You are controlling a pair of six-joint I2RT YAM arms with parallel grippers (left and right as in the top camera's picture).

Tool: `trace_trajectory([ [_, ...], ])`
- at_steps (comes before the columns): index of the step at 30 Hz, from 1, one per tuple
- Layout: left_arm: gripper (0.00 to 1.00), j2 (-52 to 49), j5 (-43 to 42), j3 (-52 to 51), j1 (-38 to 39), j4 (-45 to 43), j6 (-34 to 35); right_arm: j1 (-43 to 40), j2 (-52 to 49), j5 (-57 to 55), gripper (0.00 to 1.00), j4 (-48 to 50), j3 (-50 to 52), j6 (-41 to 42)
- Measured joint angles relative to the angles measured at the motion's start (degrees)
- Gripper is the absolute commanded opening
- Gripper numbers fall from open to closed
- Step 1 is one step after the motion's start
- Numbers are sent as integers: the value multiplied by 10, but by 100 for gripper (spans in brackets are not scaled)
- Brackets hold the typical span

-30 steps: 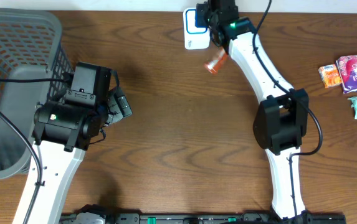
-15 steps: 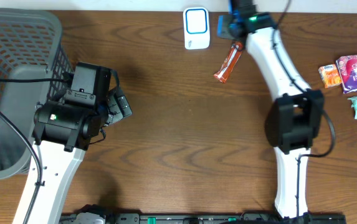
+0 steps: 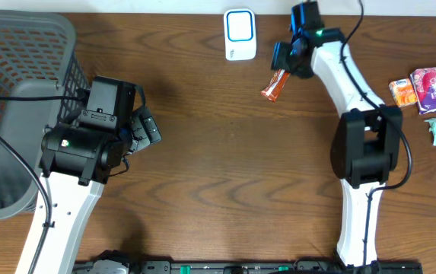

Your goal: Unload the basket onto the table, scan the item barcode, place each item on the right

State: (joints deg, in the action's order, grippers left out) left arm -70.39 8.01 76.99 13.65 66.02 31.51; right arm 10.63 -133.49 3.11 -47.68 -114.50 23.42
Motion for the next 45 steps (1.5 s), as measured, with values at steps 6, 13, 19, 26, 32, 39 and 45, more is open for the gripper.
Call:
trace_trajectory([
  [6,98,0,0,0,0,0,0,1,-2,10,33,41,79,18],
  [13,98,0,0,0,0,0,0,1,-2,16,10,34,91,20],
  [19,98,0,0,0,0,0,0,1,12,27,3,-30,92,11],
  [26,98,0,0,0,0,0,0,13,65,32,21,-109,95,-29],
  [32,98,0,0,0,0,0,0,27,80,35,36,-145,95,-47],
  [39,98,0,0,0,0,0,0,31,102,38,84,-164,96,-55],
  [45,98,0,0,0,0,0,0,31,191,40,99,-173,97,-62],
])
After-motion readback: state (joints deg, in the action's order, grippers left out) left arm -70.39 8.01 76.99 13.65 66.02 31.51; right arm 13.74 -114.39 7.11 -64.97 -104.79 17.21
